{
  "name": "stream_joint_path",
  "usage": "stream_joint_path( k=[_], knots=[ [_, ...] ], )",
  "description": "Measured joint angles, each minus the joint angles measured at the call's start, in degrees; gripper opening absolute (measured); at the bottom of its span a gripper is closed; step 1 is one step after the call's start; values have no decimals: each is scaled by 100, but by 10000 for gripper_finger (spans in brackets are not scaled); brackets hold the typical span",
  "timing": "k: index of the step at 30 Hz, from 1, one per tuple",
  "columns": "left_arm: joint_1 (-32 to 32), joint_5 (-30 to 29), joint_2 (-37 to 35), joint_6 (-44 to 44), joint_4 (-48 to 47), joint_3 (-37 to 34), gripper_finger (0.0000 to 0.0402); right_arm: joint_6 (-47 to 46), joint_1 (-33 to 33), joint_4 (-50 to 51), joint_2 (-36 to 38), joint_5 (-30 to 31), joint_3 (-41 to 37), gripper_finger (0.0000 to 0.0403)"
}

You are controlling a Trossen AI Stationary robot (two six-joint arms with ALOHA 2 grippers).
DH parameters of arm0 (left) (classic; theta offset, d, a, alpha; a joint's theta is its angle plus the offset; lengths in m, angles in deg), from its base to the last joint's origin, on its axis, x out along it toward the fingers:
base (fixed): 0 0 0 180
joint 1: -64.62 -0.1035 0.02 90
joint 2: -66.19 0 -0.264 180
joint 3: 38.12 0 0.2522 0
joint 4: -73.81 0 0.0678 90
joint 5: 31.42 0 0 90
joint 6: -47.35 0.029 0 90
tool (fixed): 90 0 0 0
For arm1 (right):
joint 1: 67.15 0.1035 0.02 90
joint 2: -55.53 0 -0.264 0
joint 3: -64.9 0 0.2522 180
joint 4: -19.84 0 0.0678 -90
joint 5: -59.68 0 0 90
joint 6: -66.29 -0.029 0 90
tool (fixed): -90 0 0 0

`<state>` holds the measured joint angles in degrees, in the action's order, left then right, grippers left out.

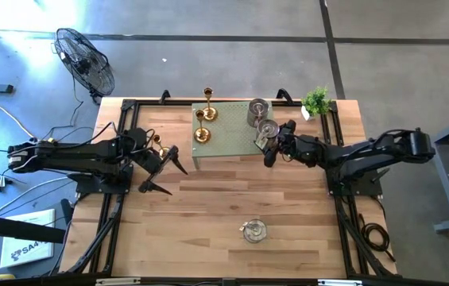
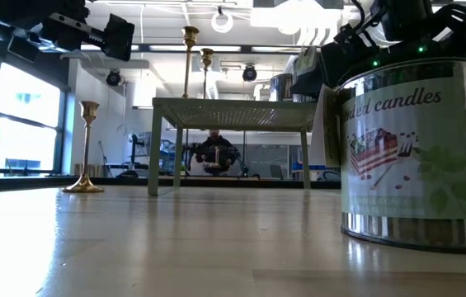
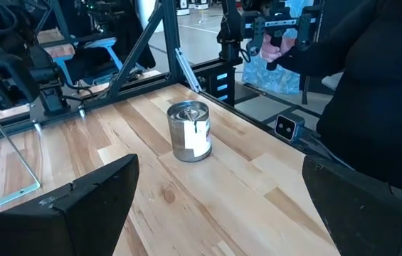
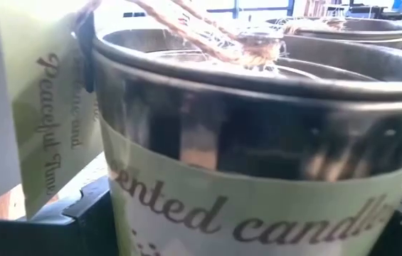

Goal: Pick & Place candle stick holders
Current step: Put the left silver scented candle on the shelf

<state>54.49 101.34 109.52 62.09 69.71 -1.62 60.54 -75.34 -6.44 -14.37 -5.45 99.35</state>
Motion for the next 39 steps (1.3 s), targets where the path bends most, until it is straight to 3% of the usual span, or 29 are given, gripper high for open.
stream_joint_path(
  k=[39],
  knots=[
    [0,-33,0,-2,10,0,388,-52,-4,-167,-25,-123,-22,358]
  ],
)
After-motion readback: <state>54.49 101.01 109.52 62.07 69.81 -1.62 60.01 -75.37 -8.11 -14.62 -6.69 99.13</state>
